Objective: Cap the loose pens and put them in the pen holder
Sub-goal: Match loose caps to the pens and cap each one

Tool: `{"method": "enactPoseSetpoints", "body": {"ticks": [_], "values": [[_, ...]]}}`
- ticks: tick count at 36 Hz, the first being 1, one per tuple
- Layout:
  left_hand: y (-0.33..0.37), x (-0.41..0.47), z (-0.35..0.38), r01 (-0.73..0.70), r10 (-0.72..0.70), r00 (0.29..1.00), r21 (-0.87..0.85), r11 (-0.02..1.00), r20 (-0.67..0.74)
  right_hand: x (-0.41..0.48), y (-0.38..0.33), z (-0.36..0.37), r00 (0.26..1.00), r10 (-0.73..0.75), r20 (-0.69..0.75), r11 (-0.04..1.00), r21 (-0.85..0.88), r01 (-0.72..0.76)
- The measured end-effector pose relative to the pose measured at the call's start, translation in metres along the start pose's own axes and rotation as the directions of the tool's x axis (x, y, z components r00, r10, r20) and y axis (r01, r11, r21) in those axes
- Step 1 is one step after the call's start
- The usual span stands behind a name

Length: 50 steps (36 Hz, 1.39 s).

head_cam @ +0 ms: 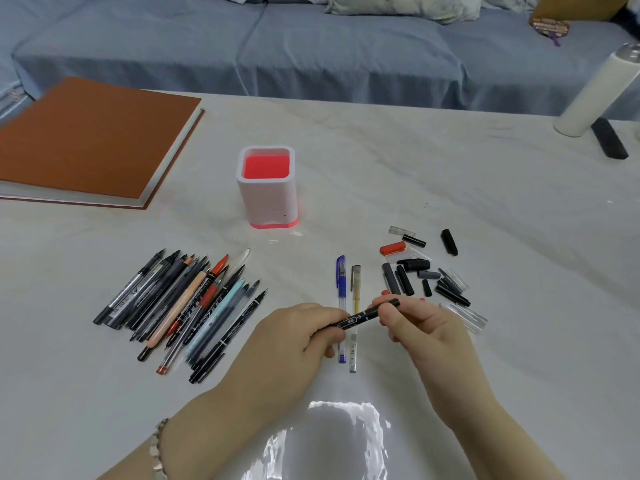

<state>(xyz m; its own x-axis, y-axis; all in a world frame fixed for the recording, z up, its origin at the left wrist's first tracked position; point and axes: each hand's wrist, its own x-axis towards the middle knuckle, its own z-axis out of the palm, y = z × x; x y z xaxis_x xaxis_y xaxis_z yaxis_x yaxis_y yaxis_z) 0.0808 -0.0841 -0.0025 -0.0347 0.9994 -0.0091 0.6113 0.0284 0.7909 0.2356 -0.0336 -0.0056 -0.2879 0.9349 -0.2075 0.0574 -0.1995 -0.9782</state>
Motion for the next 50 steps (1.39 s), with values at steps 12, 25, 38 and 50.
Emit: {"method": "enactPoseSetpoints", "body": {"ticks": [12,25,38,50], "values": [[-0.01,0.022,0.009,0.352,-0.35,0.934,-0.331,0.876,0.067,0.017,0.018,-0.016,0.997,-0.003,-0.078,0.902,-0.43,-0.031],[-0.016,0.019,-0.012,0.235,-0.553,0.831,-0.863,0.448,-0.061,0.067,0.033,-0.081,0.977,-0.128,-0.172,0.411,-0.906,-0.106],[-0.023,0.018,-0.009,0.277,-0.593,0.802,-0.836,0.474,-0.07,0.079,0.039,-0.072,0.976,-0.115,-0.184,0.411,-0.903,-0.122],[-0.019,0.016,0.001,0.442,-0.578,0.816,-0.68,0.585,0.033,0.063,0.029,-0.069,0.964,-0.203,-0.169,0.678,-0.735,0.014]]}}
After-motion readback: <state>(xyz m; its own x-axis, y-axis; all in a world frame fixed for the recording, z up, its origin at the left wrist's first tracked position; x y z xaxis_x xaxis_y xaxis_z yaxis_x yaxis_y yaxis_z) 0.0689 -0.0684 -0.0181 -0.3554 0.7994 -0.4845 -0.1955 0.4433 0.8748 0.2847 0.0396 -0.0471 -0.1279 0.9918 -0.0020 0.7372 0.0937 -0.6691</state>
